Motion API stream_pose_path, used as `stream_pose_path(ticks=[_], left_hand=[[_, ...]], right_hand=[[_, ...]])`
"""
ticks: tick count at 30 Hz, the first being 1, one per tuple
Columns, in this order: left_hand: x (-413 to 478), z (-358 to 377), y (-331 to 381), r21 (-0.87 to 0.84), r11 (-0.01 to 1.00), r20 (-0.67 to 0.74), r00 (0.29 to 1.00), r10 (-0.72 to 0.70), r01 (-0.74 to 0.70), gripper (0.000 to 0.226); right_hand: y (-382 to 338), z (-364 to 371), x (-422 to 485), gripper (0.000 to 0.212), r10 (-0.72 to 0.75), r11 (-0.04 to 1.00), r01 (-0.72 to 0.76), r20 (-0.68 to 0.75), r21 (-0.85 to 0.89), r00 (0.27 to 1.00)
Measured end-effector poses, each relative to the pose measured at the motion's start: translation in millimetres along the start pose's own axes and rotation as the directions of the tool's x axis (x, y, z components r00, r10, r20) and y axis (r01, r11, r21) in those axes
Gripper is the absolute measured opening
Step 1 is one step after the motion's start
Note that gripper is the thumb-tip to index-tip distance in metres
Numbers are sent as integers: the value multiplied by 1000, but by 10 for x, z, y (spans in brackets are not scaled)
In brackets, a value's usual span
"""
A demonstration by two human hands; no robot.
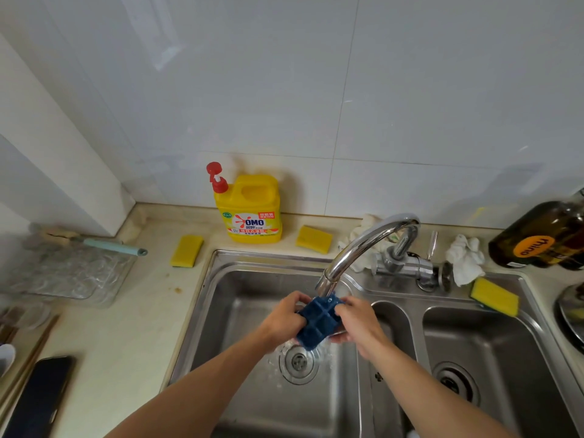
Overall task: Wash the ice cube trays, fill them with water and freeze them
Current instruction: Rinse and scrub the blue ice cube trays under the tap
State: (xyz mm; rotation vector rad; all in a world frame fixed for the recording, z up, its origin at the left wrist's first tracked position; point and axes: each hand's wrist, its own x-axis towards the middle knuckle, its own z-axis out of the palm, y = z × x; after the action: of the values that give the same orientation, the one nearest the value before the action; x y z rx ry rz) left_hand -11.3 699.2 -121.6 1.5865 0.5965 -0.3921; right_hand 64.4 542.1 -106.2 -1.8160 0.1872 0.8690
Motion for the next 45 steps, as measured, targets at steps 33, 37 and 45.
stream_pose_path(ticks=[33,37,45], left_hand=[[102,184,-12,-561,796,-108,934,-342,227,58],[80,210,14,-557,797,-76,940,-332,236,62],[52,274,100,-600,758,-18,944,-330,254,64]], right_hand=[[19,-71,-60,21,-96,989,100,-40,111,995],[51,-91,-72,21,-86,990,94,-79,104,993],[-21,-168,-153,22,-176,981,185,-121,64,977]])
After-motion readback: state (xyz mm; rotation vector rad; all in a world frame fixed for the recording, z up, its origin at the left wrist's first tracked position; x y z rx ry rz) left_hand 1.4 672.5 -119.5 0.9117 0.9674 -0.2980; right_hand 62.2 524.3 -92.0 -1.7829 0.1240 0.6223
